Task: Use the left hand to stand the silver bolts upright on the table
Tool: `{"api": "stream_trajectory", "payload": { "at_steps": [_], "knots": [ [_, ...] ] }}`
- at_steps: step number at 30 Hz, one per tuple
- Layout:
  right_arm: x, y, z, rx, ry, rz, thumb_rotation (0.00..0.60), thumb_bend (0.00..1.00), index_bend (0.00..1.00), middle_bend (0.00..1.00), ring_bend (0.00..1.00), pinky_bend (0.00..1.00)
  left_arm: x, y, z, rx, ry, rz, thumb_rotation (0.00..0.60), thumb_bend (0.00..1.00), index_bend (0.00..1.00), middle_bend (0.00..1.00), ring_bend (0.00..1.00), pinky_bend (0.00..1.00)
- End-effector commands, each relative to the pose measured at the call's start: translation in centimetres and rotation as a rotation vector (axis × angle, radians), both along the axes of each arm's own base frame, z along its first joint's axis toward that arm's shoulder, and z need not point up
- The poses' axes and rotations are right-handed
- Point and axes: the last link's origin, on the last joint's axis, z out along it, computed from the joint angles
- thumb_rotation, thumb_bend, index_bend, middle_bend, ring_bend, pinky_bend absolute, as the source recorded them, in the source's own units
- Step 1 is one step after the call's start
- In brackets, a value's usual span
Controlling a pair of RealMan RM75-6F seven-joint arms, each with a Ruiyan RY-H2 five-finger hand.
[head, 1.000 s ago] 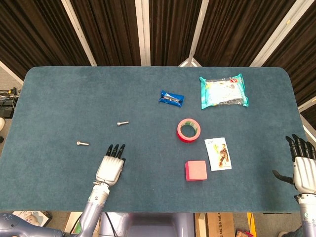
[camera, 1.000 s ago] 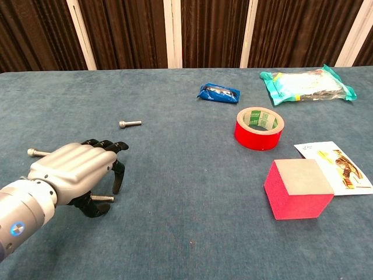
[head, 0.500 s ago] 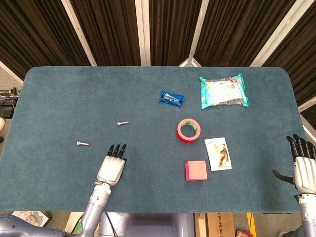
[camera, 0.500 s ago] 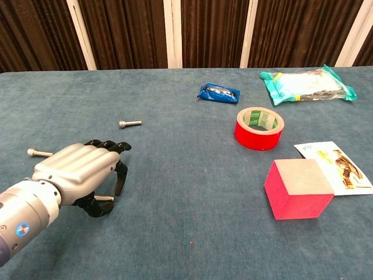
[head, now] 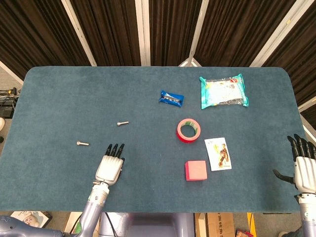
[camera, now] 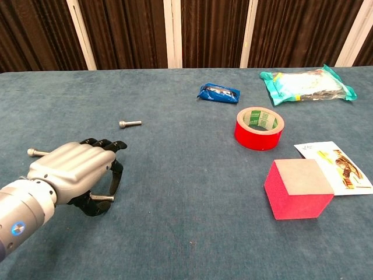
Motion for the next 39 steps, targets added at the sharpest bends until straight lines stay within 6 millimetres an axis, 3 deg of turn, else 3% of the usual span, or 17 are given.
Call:
{"api": "stream_trajectory", "payload": {
  "at_steps": [1,20,25,30,39],
  "knots": [
    [0.0,0.0,0.0,-0.003,-0.001,-0.003,0.600,0.01,0.10,0.01,0.00,0.00,0.0,-0.1,-0.1,-0.001,0.003,-0.004,0.600,0.45,0.54,0.01,0.00,0.00],
    [0.0,0.1,0.2,-0.014,-0.008,-0.006,0.600,0.01,0.10,0.01,0.00,0.00,0.0,0.3,0.5,-0.013,-0.068,0.021,0.600,0.50,0.55,0.02,0.00,0.00],
    [0.1,0.1,0.1,-0.011,-0.010,-0.005,0.600,0.01,0.10,0.01,0.00,0.00,-0.5,0.9,1.6,-0.034,-0.199,0.077,0.600,0.50,0.55,0.02,0.00,0.00],
    [0.2,0.1,-0.2,-0.003,-0.008,-0.003,0.600,0.01,0.10,0.01,0.00,0.00,-1.7,1.8,2.5,-0.110,-0.453,0.185,0.600,0.49,0.56,0.02,0.00,0.00],
    [0.2,0.0,-0.4,-0.002,-0.010,-0.003,0.600,0.01,0.10,0.01,0.00,0.00,-3.0,2.9,2.9,-0.153,-0.666,0.233,0.600,0.50,0.56,0.03,0.00,0.00]
  ]
}}
